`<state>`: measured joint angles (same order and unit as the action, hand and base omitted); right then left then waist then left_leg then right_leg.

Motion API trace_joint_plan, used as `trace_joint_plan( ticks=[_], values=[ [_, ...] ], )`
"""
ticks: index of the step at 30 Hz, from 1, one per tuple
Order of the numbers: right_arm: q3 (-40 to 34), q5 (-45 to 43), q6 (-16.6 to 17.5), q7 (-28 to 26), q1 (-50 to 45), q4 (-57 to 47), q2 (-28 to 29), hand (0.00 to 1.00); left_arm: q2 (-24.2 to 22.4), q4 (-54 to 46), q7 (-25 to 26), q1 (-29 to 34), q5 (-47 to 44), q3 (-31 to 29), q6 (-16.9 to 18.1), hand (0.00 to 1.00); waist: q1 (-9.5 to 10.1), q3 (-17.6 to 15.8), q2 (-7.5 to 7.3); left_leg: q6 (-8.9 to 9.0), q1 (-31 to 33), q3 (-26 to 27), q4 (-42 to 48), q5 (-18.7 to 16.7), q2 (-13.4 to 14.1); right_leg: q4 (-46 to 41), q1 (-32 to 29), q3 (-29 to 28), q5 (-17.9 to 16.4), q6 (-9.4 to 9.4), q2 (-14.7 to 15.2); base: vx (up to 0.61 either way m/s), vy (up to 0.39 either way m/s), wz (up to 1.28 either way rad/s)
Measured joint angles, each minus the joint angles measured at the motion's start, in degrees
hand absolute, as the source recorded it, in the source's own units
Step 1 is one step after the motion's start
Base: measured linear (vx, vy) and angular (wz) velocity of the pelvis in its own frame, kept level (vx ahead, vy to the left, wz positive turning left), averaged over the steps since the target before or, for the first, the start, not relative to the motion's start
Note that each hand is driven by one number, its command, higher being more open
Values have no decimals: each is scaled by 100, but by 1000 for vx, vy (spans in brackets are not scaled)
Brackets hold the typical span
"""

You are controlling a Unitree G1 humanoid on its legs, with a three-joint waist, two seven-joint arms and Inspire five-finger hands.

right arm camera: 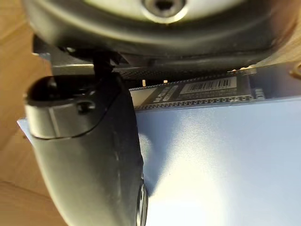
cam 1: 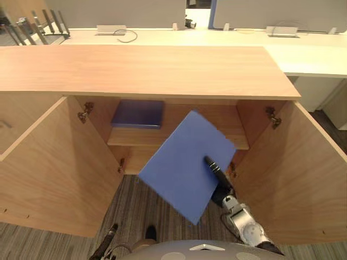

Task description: Walk over to the cabinet, pick up the folder, carry it to the office cabinet, place the folder inside the office cabinet, then close the office cabinet door

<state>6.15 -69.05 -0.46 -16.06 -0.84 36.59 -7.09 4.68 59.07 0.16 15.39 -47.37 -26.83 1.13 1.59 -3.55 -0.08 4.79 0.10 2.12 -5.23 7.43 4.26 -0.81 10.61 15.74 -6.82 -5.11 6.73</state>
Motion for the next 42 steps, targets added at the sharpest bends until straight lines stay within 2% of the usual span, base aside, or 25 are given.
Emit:
trace_joint_plan(
  ticks=[2, 7, 12, 17, 20, 22, 24, 25, 26, 27, 28, 29, 32, 35, 40, 42],
  values=[
    [-264, -103, 187, 143, 186, 95, 118, 0, -27, 97, 91, 48, -4, -380, 4, 100, -3, -30, -15, -14, 0, -51, 0, -8, -54, 5, 38, 70, -17, -15, 39, 30, -3, 12],
    [-548, -216, 401, 341, 372, 369, 263, 0, -100, 148, 130, 30, -42, -813, -1, 100, 71, -50, -45, -53, -2, -116, 0, -32, -160, 5, 91, 168, -49, -50, 123, 31, -8, 10],
    [-539, -101, 447, 631, 536, 851, 322, 0, -141, 176, 131, -132, -209, -921, -3, 100, 156, -160, -108, -65, -53, -231, -1, -40, -219, 2, 216, 300, -86, -68, 161, 10, -20, 14],
    [-585, -93, 464, 1186, 948, 1407, 517, 0, -264, 175, 230, -247, -203, -905, -12, 100, 292, -189, -91, -89, -67, -282, -1, -54, -252, -10, 256, 362, -121, -86, 187, -9, -26, 6],
    [-819, -106, 488, 1443, 1285, 1537, 704, 0, -314, 146, 302, -319, -174, -903, -14, 100, 393, -265, -76, -122, -42, -374, 27, -108, -345, -21, 290, 485, -165, -147, 279, 11, -9, 19],
    [-1059, -198, 643, 1609, 1593, 1528, 808, 0, -365, 22, 352, -412, -160, -901, -13, 100, 478, -372, -78, -168, 196, -459, 316, -218, -406, -187, 184, 620, -241, -183, 343, 14, 16, 29],
    [-1280, -292, 777, 1791, 1964, 1281, 930, 0, -465, -225, 358, -472, -155, -808, -10, 100, 576, -571, 10, -202, 779, -529, 1270, -574, -443, -505, -14, 704, -250, -182, 415, 5, 68, 23],
    [-1379, -437, 881, 1846, 2109, 961, 941, 0, -586, -343, 361, -504, -153, -690, -14, 100, 612, -694, 209, -248, 1181, -590, 2010, -896, -369, -913, -208, 780, -287, -145, 404, -44, 128, 25],
    [-1474, -558, 1002, 1930, 2260, 672, 995, 0, -657, -415, 360, -478, -153, -567, -4, 100, 637, -760, 341, -297, 1465, -626, 2579, -1152, -342, -1465, -443, 794, -451, -141, 466, -58, 143, 27],
    [-1498, -627, 1059, 1948, 2330, 517, 1019, 0, -658, -423, 368, -473, -151, -484, -5, 100, 656, -781, 366, -324, 1605, -633, 2839, -1284, -360, -1775, -579, 792, -578, -140, 541, -52, 193, 20],
    [-1543, -723, 1221, 1949, 2542, 231, 1080, 0, -654, -490, 378, -472, -150, -339, -4, 100, 709, -822, 376, -391, 1951, -629, 3428, -1567, -404, -2523, -946, 768, -875, -113, 721, -34, 162, 12],
    [-1573, -807, 1272, 1952, 2681, 91, 1109, 0, -659, -539, 378, -482, -148, -293, -6, 100, 759, -840, 366, -417, 2153, -606, 3739, -1714, -438, -2932, -1185, 766, -1035, -99, 826, -59, 183, 9],
    [-1628, -807, 1368, 2040, 3128, -106, 1146, 0, -687, -619, 349, -515, -125, -214, -6, 100, 785, -880, 307, -542, 2735, -469, 4417, -2070, -578, -3823, -1837, 667, -1494, -48, 1189, -63, 107, -4],
    [-1640, -791, 1368, 2183, 3408, -110, 1134, 0, -733, -632, 347, -583, -108, -223, -6, 100, 839, -888, 309, -628, 3216, -221, 4783, -2193, -597, -4149, -2348, 467, -1819, -150, 1375, -81, 112, -33],
    [-1696, -770, 1378, 2528, 3635, -110, 910, 0, -820, -868, 311, -624, 28, -237, 2, 100, 869, -903, 325, -665, 4015, -37, 5231, -2214, -563, -4854, -3389, 91, -2019, -184, 1522, -85, 40, -19],
    [-1692, -726, 1387, 2622, 3871, -110, 754, 0, -878, -870, 312, -644, 25, -237, 2, 100, 870, -914, 334, -646, 4463, 11, 5590, -2265, -515, -5315, -3933, -142, -2156, -303, 1542, -101, 2, -16]
  ],
)
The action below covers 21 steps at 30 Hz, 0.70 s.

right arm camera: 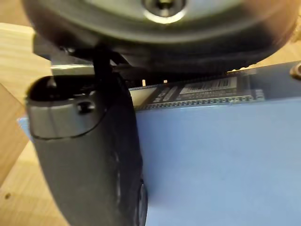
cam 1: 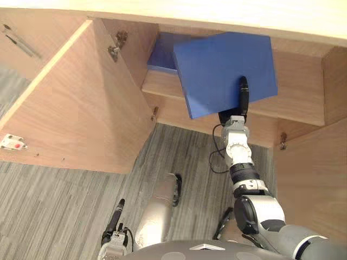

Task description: Walk over to the cabinet, pick up the folder, carry it to the office cabinet, place the folder inside the office cabinet, then close the office cabinet door

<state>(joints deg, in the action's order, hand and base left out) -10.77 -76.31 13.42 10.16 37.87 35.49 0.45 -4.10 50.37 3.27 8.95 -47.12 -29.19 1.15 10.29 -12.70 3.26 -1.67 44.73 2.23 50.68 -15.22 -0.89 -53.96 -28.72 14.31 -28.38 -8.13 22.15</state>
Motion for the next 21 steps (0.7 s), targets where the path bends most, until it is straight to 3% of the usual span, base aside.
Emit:
trace_joint_plan(
  ticks=[6, 10, 17, 21],
  values=[
    [-85, 169, 47, 155, 881, -10, -572, 0, -64, -31, -22, -81, -26, 30, -13, 100, 29, -25, 20, 63, 1029, -120, 643, -12, 45, -939, -1059, -94, -305, 47, 77, -117, -30, 5],
    [-725, 149, 116, 350, 1716, -11, -885, 0, -65, -29, 0, -86, -30, 32, -12, 100, 72, -38, 45, 156, 1714, -202, 913, 72, 55, -1421, -1799, -194, -392, 119, 78, -110, -39, 4],
    [-1788, -78, 309, 857, 2562, 354, -1766, 0, -67, -21, 44, -85, -28, 31, -8, 100, 177, -59, 84, 191, 2205, -226, 1082, 184, 55, -1737, -2340, -280, -408, 152, 92, -59, -18, 0],
    [-2020, -116, 393, 1009, 2987, 596, -2130, 0, -67, -42, 47, -86, -26, 20, -4, 100, 196, -57, 90, 246, 2298, -227, 1026, 263, 47, -1797, -2495, -304, -410, 162, 95, -30, -43, 1]
  ],
)
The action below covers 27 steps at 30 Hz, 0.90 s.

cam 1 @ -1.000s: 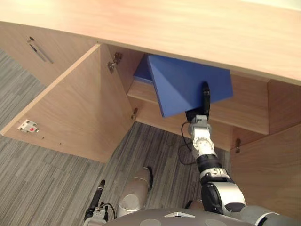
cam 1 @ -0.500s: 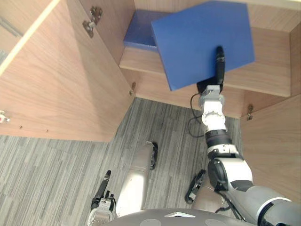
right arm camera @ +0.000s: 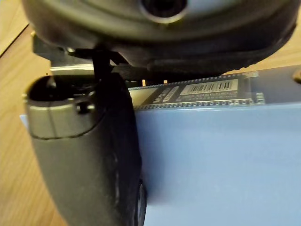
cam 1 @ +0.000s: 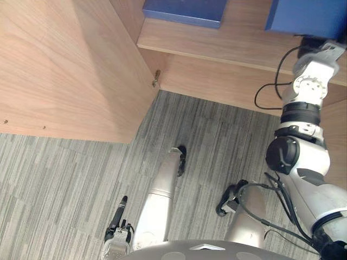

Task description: Walk over to the cabinet, pick up the folder, carry it to the office cabinet, place the folder inside the office cabinet, then close the office cabinet door

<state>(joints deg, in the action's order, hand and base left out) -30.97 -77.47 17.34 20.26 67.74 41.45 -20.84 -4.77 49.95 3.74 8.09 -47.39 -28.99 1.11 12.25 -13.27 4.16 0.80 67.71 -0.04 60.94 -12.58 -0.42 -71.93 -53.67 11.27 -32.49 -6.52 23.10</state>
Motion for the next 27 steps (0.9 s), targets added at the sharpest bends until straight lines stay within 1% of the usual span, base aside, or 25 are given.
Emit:
trace_joint_plan(
  ticks=[3, 6, 7, 10, 11, 13, 16, 19, 27],
  values=[
    [-1, -4, -21, 75, 314, 176, -212, 0, -1, 10, 25, 0, 0, -14, 0, 100, 20, -24, 44, 9, 45, -44, -23, 72, -9, -38, -42, 44, -20, 39, 2, -11, -47, 6],
    [-1, -4, -43, 123, 610, 179, -235, 0, -2, -30, 77, -2, -1, -26, 2, 100, 26, -39, 78, 41, 161, -86, -25, 128, -20, -105, -154, 79, -47, 91, 8, -9, -42, 8],
    [0, -4, -55, 137, 712, 191, -305, 0, -5, -43, 93, -38, 0, -34, 1, 100, 43, -70, 123, 61, 205, -139, -30, 162, -42, -125, -168, 126, -55, 108, 13, -17, -33, 14],
    [0, -39, -71, 218, 820, 347, -511, 0, -17, -80, 126, -118, -1, -139, 2, 100, 147, -78, 137, 91, 281, -168, -63, 223, -102, -204, -258, 138, -82, 150, 67, -24, -27, 14],
    [0, -60, -71, 268, 841, 347, -554, 100, -18, -116, 129, -119, -1, -147, 4, 100, 178, -78, 138, 104, 340, -178, -65, 245, -103, -229, -324, 138, -82, 152, 66, -28, -20, 8],
    [-1, -187, -58, 314, 961, 398, -561, 100, -24, -113, 150, -128, -1, -210, 3, 100, 173, -128, 162, 107, 413, -201, -56, 268, -108, -275, -393, 153, -85, 158, 68, -36, -12, 5],
    [-1, -225, -31, 387, 988, 398, -566, 100, -41, -111, 217, -135, -1, -392, 2, 100, 189, -140, 161, 150, 508, -215, -42, 282, -108, -327, -493, 151, -87, 162, 68, -11, -1, 1],
    [-1, -225, -27, 395, 993, 398, -566, 100, -53, -115, 241, -139, -1, -522, 3, 100, 199, -144, 160, 151, 550, -214, -8, 290, -107, -377, -542, 132, -90, 169, 69, 0, 0, 0],
    [3, -222, -69, 357, 1228, 398, -568, 100, -57, -229, 227, -140, -3, -567, 2, 100, 223, -146, 161, 183, 604, -201, -14, 319, -98, -457, -650, 93, -113, 212, 68, 0, 0, 0]
  ],
)
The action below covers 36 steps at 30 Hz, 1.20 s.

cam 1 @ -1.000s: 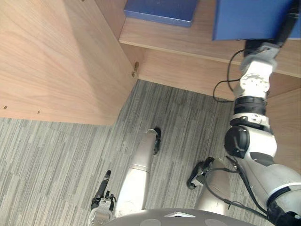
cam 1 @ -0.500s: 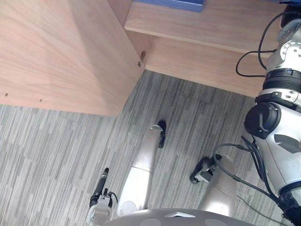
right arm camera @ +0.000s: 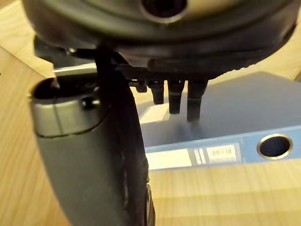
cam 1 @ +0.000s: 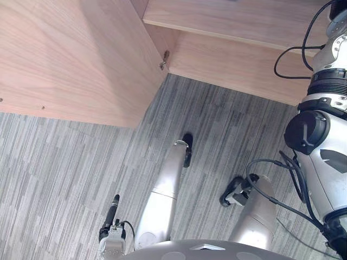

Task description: Walk over to the cabinet, pick up the folder, carry it to the office cabinet, place the folder inside the office cabinet, then close the office cabinet door

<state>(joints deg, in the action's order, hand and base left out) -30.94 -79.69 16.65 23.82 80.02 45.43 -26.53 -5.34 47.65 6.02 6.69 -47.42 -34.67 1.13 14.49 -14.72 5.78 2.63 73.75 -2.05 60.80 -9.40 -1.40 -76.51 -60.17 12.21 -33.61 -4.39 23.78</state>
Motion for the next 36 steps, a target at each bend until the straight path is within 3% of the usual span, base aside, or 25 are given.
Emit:
trace_joint_plan(
  ticks=[12, 16, 24, 31, 36],
  values=[
    [-60, 7, -191, -68, -29, 385, 46, 100, 38, 41, -7, -207, 3, -360, -1, 100, 35, 0, 1, 23, 90, 5, -15, 13, 4, -8, -98, 6, -6, 13, -6, 0, 0, 0],
    [-122, 65, -446, -111, -68, 561, 53, 100, 56, 66, -9, -346, 3, -522, 1, 100, 17, 1, 1, 23, 90, 15, -31, 12, 4, 8, -98, 5, -7, 14, -6, 0, 0, 0],
    [-154, 1196, -1399, -575, -471, 884, 11, 100, 62, 133, -90, -461, 20, -784, -3, 100, -89, 11, -10, -26, 39, 31, -116, 57, 10, 109, -59, 15, 1, 17, -16, 0, 0, 0],
    [-99, 1400, -1652, -844, -524, 1137, -34, 100, 66, 144, -251, -461, 57, -962, -11, 100, -122, 46, -39, -26, -67, 55, -243, 59, 57, 275, 27, 23, 63, 8, -77, 7, 8, -3],
    [-15, 1419, -1765, -988, -632, 1283, -51, 100, 67, 155, -319, -461, 76, -964, -16, 100, -157, 131, -145, -29, -90, 81, -288, 62, 76, 328, 32, 25, 73, 19, -89, 6, 5, -2]
  ],
)
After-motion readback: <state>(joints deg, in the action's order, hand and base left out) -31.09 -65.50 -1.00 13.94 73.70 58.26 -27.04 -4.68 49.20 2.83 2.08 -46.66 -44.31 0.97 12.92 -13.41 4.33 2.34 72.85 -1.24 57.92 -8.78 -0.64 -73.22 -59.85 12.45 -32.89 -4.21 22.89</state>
